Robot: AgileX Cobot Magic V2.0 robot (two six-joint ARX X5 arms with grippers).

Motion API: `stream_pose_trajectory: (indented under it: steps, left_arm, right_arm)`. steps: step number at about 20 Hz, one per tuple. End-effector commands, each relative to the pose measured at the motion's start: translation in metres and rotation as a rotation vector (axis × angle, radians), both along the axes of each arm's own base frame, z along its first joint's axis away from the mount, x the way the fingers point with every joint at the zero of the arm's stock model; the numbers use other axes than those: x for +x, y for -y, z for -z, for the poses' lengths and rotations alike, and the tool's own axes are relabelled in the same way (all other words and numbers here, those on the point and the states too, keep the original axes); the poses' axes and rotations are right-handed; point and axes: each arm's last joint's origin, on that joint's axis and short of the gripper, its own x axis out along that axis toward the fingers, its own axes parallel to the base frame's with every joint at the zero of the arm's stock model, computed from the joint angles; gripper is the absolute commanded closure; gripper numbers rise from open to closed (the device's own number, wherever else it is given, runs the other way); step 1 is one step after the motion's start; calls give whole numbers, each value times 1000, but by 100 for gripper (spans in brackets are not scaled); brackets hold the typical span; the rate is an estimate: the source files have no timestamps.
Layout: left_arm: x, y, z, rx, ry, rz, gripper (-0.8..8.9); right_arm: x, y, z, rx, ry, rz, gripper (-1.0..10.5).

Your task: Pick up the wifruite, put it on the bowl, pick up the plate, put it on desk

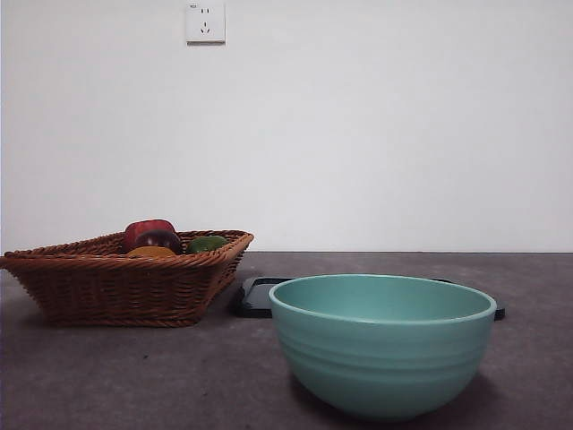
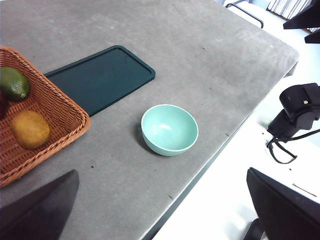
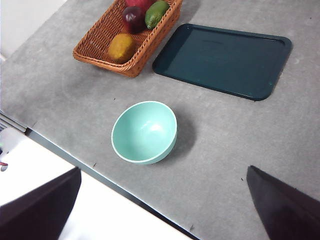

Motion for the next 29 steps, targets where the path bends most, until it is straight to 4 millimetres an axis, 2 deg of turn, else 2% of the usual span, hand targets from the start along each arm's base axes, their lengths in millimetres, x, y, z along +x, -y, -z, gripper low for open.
stream_pose_trajectory:
  steps: [1, 3, 4, 5, 6, 7, 8, 22, 25, 29]
  left_arm:
    - [-1, 0, -4, -15, 11, 8, 133]
    - [-1, 0, -4, -15, 11, 8, 206]
    - [-1, 0, -4, -15, 11, 9, 301]
    - [-1, 0, -4, -15, 11, 8, 453]
    - [-1, 0, -4, -15, 11, 9, 647]
    - [-1, 0, -4, -14, 13, 9, 820]
    - [-1, 0, -4, -15, 11, 8, 794]
    - [-1, 0, -4, -14, 10, 4, 794]
    - [-1, -2, -4, -17, 16, -71, 794]
    - [8, -5, 3, 0, 0, -287, 794]
  right_arm:
    - [-1, 1, -5, 19, 21, 9, 335]
    - [0, 1, -6, 30, 29, 11, 338]
    - [0, 1, -6, 32, 29, 8, 391]
    - [0, 1, -6, 30, 28, 7, 559]
    - [0, 1, -6, 29, 28, 6, 799]
    - [0, 1, -6, 29, 29, 6, 959]
    - [0, 1, -6, 31, 33, 9, 933]
    - [1, 0, -8, 44, 52, 13, 933]
    - [1, 0, -8, 44, 52, 13, 933]
    - [1, 0, -8, 44, 52, 13, 933]
